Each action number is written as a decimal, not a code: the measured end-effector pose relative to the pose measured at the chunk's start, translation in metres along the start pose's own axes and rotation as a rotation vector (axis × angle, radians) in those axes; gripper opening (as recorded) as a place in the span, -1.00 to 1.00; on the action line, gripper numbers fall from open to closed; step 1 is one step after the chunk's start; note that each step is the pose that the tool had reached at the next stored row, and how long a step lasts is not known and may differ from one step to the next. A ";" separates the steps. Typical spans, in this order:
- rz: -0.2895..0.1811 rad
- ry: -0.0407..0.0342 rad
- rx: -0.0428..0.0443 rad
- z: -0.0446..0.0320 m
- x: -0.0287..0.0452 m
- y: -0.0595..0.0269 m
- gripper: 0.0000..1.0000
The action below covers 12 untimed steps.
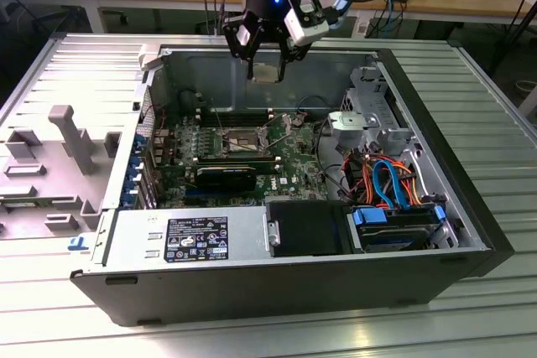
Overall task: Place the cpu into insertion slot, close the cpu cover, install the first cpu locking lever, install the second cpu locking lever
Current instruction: 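Place the cpu into insertion slot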
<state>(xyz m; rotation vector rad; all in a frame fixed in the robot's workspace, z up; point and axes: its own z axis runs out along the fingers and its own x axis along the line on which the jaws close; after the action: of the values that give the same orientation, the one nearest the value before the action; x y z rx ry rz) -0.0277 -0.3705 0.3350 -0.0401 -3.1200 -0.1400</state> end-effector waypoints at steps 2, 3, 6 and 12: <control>0.000 0.0000 0.0000 0.0002 0.0000 -0.0001 0.08; 0.000 0.0000 0.0000 0.0004 0.0000 -0.0001 0.08; 0.000 0.0000 0.0000 0.0042 -0.0001 -0.0008 0.08; 0.000 0.0000 -0.0001 0.0052 -0.0001 -0.0010 0.08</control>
<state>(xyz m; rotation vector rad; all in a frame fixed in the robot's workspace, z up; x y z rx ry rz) -0.0277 -0.3711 0.3297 -0.0401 -3.1200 -0.1401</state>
